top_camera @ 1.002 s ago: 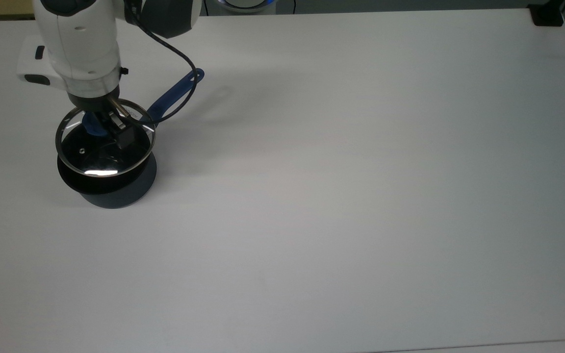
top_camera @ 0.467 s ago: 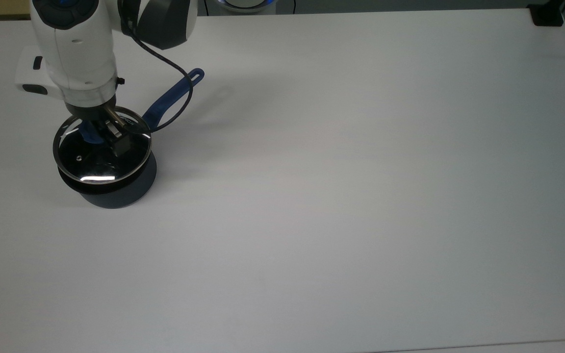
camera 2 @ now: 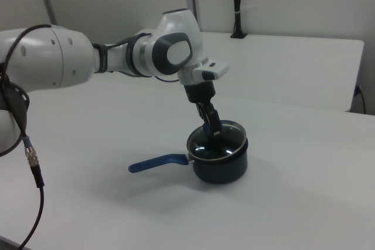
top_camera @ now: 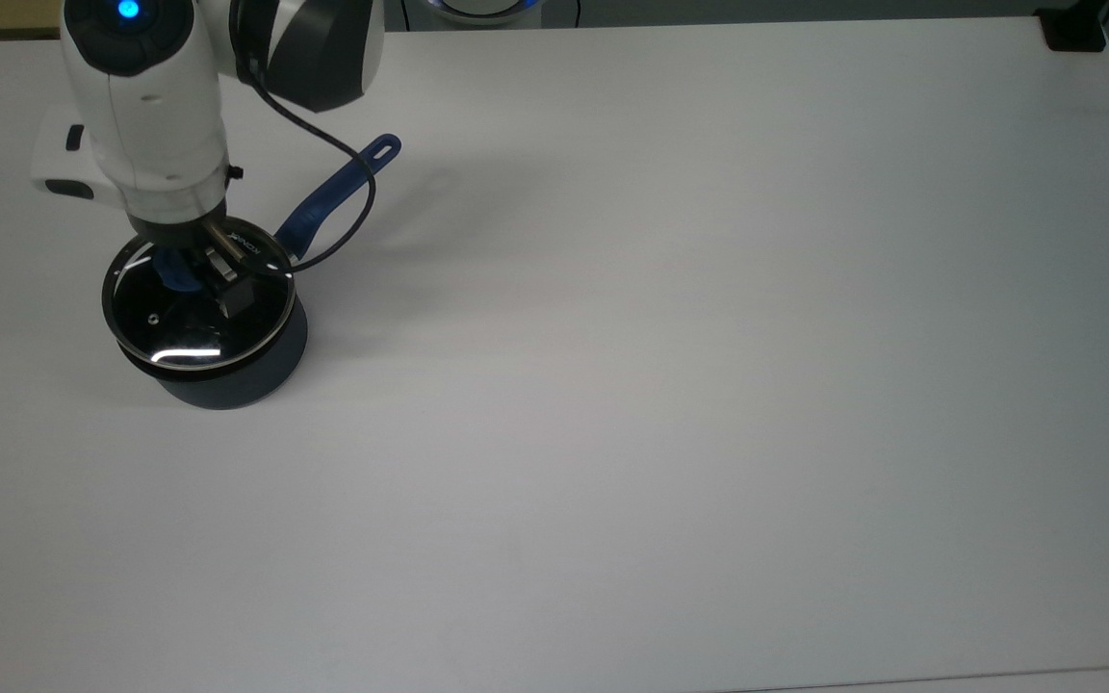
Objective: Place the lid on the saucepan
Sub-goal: 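Lower the lid onto the saucepan rim and adjust its seating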
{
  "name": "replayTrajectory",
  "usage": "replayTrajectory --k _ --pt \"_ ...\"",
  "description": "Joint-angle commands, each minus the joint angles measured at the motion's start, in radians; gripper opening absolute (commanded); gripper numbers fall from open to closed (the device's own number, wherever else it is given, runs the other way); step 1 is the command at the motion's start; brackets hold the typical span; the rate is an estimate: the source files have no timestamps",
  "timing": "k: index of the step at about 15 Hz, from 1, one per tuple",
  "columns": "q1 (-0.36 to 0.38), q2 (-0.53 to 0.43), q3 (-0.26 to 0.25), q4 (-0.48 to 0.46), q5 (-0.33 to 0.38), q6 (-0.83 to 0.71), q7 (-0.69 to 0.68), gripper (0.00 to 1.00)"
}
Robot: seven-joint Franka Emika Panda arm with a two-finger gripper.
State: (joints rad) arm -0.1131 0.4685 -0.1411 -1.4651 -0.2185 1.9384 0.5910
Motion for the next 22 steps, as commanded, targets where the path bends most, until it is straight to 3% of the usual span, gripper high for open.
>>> replayTrajectory --k 1,22 --pt "0.015 0.015 -0.021 0.019 -0.018 0.016 -0.008 0.58" --pt "0.016 0.036 -0.020 0.031 -0.025 0.016 -0.013 0.57"
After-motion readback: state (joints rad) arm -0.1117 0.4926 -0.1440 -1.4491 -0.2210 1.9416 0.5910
